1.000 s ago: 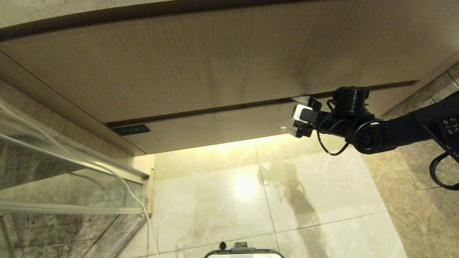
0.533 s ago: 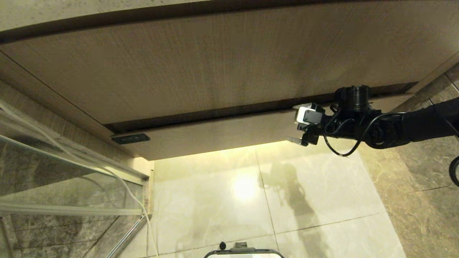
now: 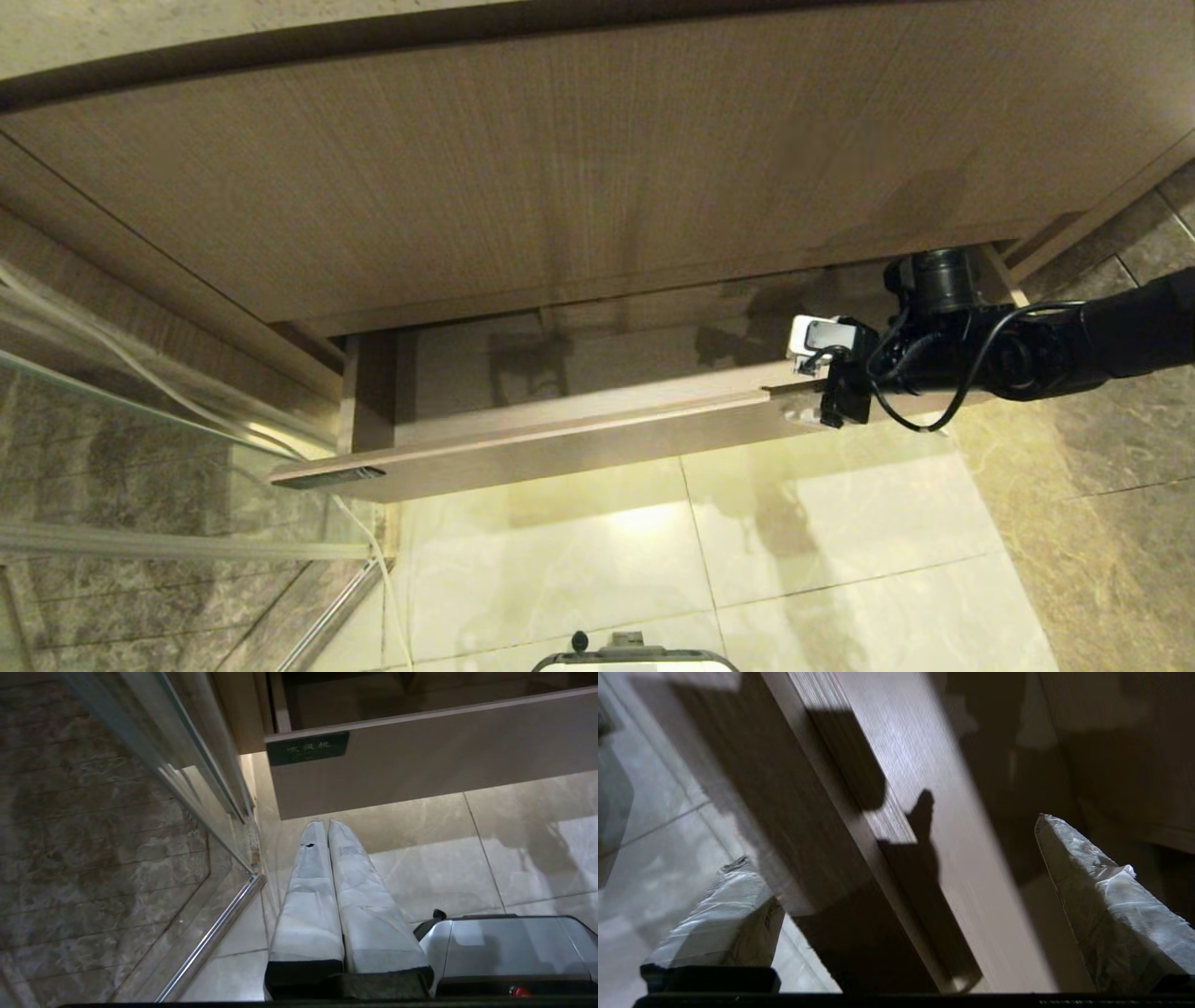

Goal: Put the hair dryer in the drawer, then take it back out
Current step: Pull open the drawer

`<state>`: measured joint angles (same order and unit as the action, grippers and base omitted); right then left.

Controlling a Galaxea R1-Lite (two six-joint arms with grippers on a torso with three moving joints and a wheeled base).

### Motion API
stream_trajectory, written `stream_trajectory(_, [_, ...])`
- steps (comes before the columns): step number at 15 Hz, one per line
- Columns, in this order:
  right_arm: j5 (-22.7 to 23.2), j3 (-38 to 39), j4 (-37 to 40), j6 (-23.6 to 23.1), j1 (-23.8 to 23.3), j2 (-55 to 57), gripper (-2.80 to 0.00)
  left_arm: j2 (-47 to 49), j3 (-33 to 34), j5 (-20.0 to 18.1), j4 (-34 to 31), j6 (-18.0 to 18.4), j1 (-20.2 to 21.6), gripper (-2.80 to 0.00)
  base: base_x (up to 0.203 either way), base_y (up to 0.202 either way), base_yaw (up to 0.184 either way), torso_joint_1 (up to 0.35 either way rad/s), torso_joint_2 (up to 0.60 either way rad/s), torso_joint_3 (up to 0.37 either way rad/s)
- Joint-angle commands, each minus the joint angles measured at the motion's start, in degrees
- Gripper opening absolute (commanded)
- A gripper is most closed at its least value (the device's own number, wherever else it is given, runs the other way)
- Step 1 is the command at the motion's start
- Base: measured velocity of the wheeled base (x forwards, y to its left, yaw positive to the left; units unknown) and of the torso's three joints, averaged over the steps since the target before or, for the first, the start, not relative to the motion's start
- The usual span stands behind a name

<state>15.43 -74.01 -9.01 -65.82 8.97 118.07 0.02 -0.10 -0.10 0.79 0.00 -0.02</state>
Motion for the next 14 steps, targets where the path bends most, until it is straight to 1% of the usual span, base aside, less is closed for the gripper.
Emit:
stream_trajectory(1, [-3.03, 2.68, 2.14, -0.6, -0.01, -4.24, 0.0, 0.06, 0.01, 0.01, 0.09, 0.0, -0.06, -2.8, 0.0, 0.0, 0.0, 0.0, 0.0, 0.0])
stream_trajectory(2, [-4.19, 3.78, 3.66, -0.74, -0.01, -5.87, 0.0, 0.06, 0.01, 0.01, 0.09, 0.0, 0.02, -2.8, 0.0, 0.0, 0.0, 0.0, 0.0, 0.0])
stream_trajectory(6, [-12.27, 12.42, 10.04, -0.83, -0.06, -17.37, 0.0, 0.06, 0.01, 0.01, 0.09, 0.0, -0.04, -2.8, 0.0, 0.0, 0.0, 0.0, 0.0, 0.0])
stream_trajectory(8, [-14.43, 14.83, 12.99, -0.71, -0.02, -23.51, 0.0, 0.06, 0.01, 0.01, 0.09, 0.0, 0.02, -2.8, 0.0, 0.0, 0.0, 0.0, 0.0, 0.0])
stream_trajectory(10, [-16.39, 15.61, 16.16, -0.09, -0.01, -29.21, 0.0, 0.06, 0.01, 0.01, 0.09, 0.05, 0.02, -2.8, 0.0, 0.0, 0.0, 0.0, 0.0, 0.0])
stream_trajectory(13, [-18.0, 17.29, 19.7, 1.05, -0.59, -36.32, 0.0, -0.02, 0.01, 0.01, 0.09, 0.0, -0.03, -2.8, 0.0, 0.0, 0.0, 0.0, 0.0, 0.0])
stream_trajectory(14, [-18.32, 17.18, 23.68, 1.11, -1.93, -38.27, -2.8, 0.06, 0.01, 0.01, 0.09, 0.08, 0.02, -2.8, 0.0, 0.0, 0.0, 0.0, 0.0, 0.0])
